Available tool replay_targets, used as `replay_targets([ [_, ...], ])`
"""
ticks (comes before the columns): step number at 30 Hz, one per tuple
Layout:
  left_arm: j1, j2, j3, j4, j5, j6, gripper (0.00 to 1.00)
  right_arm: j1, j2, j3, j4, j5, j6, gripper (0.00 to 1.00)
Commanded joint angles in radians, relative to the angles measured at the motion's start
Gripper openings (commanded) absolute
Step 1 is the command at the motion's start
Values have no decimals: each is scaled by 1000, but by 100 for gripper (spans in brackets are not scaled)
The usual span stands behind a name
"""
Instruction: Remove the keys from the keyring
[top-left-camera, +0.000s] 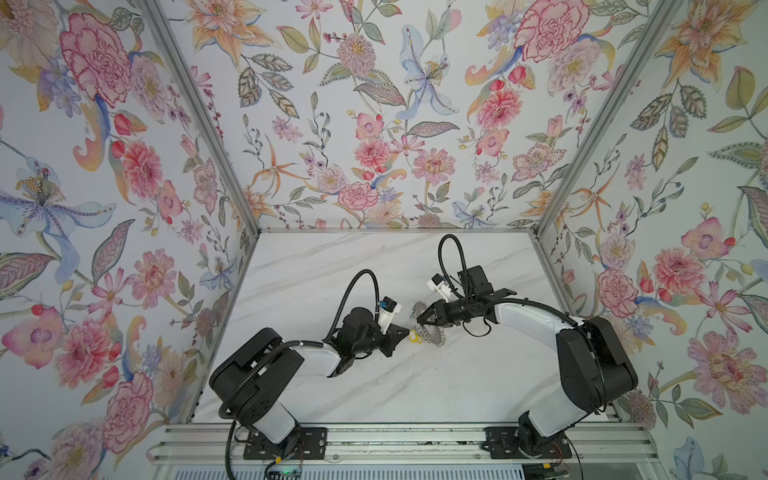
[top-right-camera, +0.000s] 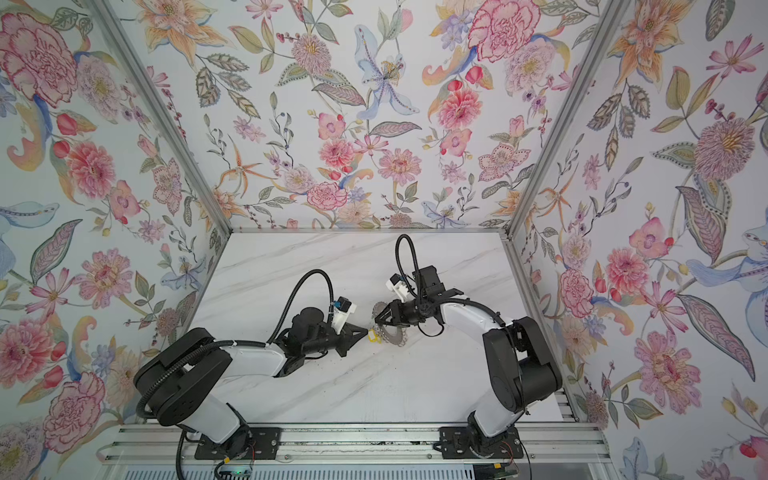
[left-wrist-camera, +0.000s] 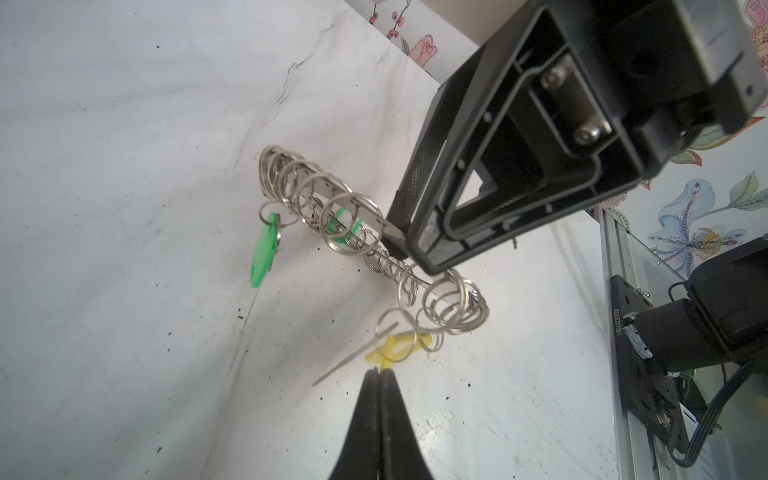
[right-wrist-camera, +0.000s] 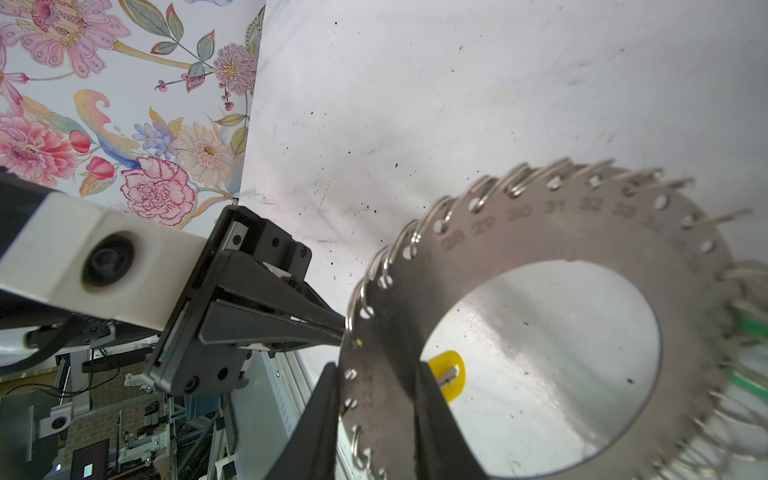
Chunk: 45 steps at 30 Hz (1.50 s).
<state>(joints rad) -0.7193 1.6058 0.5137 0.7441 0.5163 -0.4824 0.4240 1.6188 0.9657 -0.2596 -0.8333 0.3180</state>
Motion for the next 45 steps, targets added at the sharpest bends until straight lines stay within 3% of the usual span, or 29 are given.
replay_targets([
  [1, -6, 20, 22, 19, -5, -5, 14, 7, -8, 43, -28, -16, -25, 13],
  [8, -9, -7, 36, 35, 10, -10, 25, 18, -30, 47, -40, -7, -18, 13],
  [27, -43, -15, 41, 73, 44, 5, 40, 44, -51, 94, -70, -16, -1, 13],
  [31, -43, -22, 56, 12, -38, 21, 29, 44, -52, 89, -69, -26, -5, 13],
  [45, -43, -35, 40, 5, -44, 33, 1, 43, -55, 87, -68, -23, -7, 13],
])
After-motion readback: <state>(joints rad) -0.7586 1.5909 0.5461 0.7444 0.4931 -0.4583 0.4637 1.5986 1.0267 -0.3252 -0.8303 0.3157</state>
